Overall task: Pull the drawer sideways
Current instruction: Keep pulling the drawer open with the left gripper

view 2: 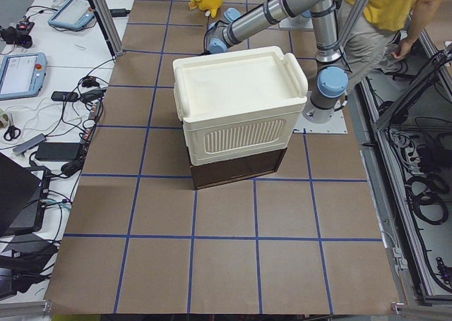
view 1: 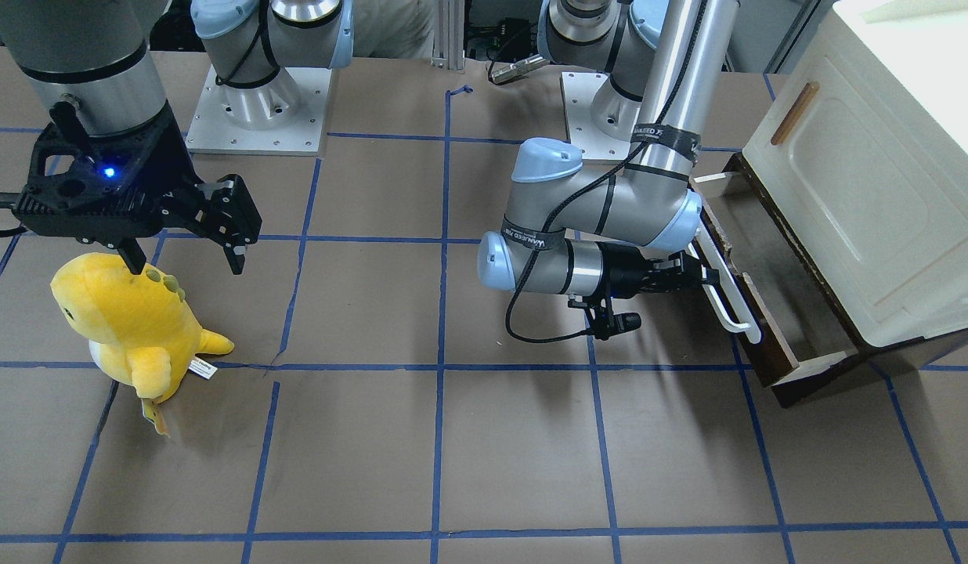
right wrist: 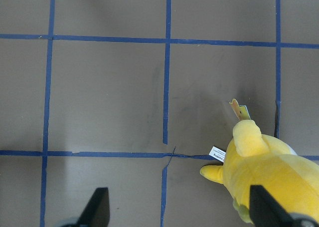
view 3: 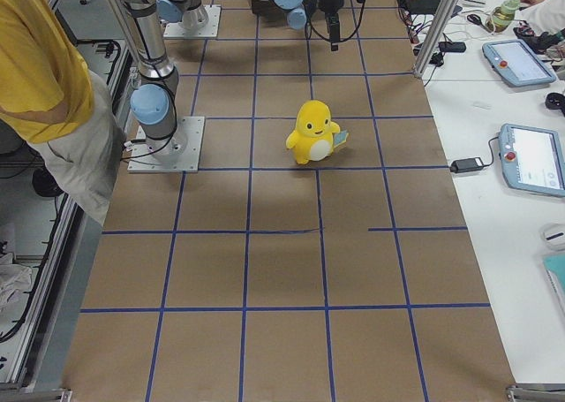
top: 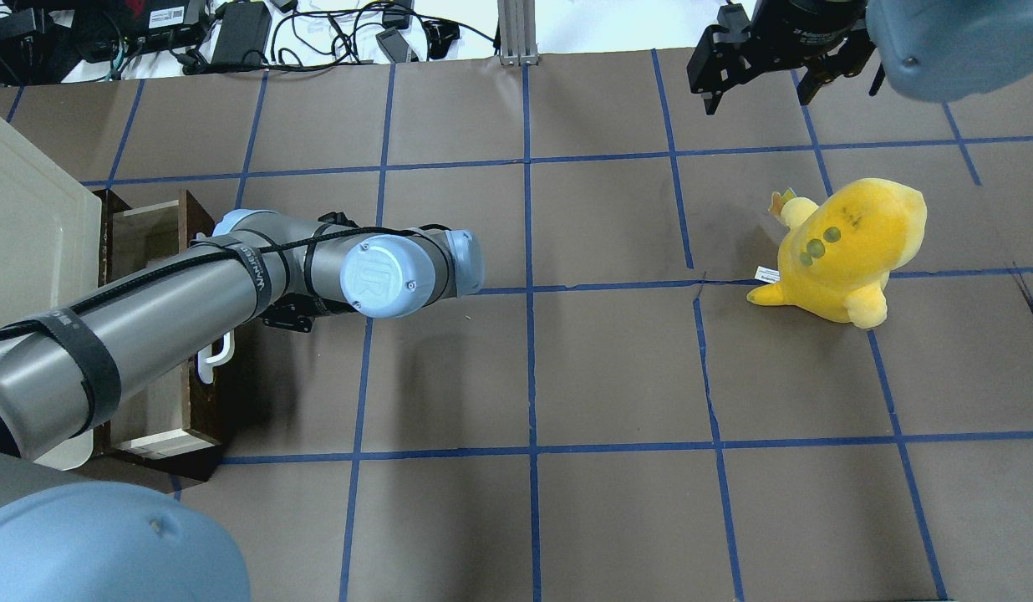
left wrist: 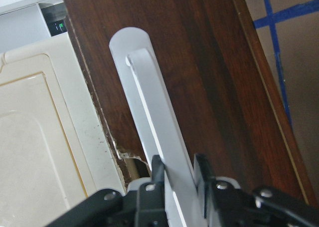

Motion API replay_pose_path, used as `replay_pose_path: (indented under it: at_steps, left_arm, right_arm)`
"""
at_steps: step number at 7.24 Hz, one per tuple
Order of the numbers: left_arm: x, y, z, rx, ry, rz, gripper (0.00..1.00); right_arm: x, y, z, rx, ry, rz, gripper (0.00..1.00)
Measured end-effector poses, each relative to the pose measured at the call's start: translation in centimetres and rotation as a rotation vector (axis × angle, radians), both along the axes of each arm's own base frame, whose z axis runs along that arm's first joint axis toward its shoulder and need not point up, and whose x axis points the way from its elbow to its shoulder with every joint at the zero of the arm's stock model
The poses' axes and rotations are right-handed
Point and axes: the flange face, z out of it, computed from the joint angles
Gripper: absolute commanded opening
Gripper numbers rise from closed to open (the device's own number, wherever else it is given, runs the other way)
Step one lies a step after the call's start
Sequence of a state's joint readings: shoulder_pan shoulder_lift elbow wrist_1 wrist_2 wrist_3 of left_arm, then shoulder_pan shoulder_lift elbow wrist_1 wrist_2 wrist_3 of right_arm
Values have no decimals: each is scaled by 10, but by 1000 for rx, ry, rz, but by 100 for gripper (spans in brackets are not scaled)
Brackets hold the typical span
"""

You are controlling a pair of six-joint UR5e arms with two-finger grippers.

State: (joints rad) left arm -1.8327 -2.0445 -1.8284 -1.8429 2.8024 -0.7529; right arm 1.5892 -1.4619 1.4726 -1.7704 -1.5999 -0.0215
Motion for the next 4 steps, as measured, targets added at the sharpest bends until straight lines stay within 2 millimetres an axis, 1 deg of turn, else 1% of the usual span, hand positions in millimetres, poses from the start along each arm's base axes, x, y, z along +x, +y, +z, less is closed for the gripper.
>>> replay_pose_path:
  at_steps: [4]
  left_arm:
    - [-1, -3, 3, -2, 0, -6, 29]
  right_arm:
    - [0, 0, 0, -1, 0, 0, 100]
